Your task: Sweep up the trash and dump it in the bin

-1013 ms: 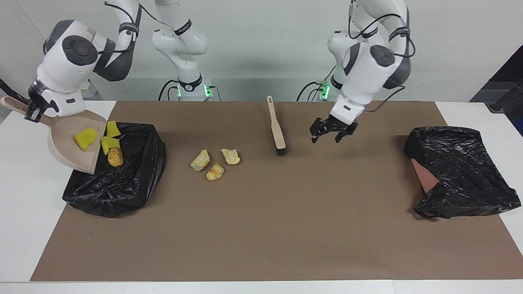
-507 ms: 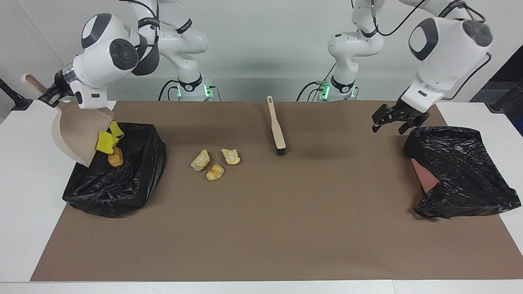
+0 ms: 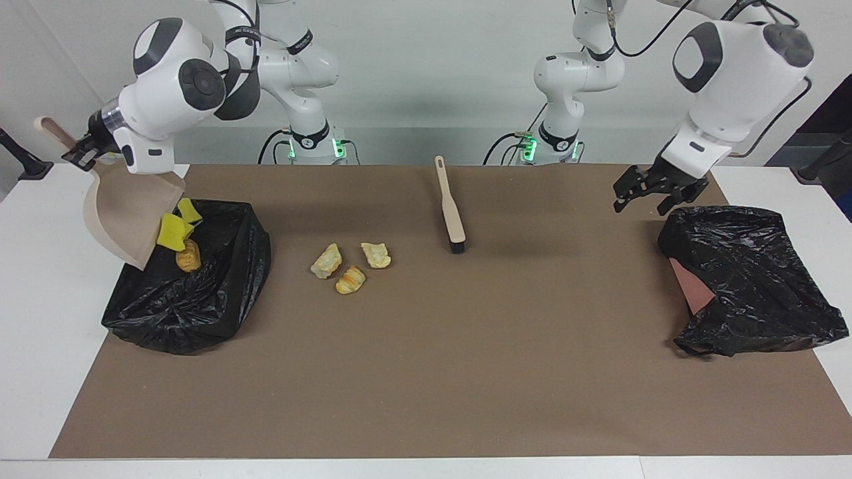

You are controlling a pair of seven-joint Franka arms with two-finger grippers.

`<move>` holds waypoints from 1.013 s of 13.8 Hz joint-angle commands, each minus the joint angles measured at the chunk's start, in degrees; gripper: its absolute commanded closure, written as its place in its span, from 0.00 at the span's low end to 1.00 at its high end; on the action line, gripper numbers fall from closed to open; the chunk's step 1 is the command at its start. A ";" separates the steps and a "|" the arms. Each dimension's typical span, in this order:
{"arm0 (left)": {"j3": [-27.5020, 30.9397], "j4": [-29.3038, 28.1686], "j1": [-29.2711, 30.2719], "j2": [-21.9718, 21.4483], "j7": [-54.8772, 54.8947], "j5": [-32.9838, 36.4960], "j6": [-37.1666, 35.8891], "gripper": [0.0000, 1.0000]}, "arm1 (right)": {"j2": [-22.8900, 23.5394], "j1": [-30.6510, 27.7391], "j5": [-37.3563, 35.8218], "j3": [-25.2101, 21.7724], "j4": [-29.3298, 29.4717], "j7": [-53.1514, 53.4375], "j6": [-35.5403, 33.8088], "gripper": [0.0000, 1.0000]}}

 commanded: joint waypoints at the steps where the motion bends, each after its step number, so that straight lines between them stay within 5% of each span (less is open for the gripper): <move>1: -0.74 0.99 0.62 -0.08 0.97 1.02 -1.66 0.00 | 0.18 -0.44 9.07 3.17 1.95 9.37 -2.58 1.00; 4: -0.13 1.43 -0.78 0.00 0.97 1.28 -2.27 0.00 | -0.09 -0.35 21.03 5.62 1.95 27.19 -1.53 1.00; 7: 10.82 1.87 -11.57 -0.08 1.06 1.28 -3.94 0.00 | 0.96 -0.35 28.51 8.27 1.86 44.34 2.06 1.00; 14: 10.95 5.73 -12.04 0.97 1.15 1.98 -6.66 0.00 | 13.51 8.51 40.23 10.12 3.17 81.89 17.27 1.00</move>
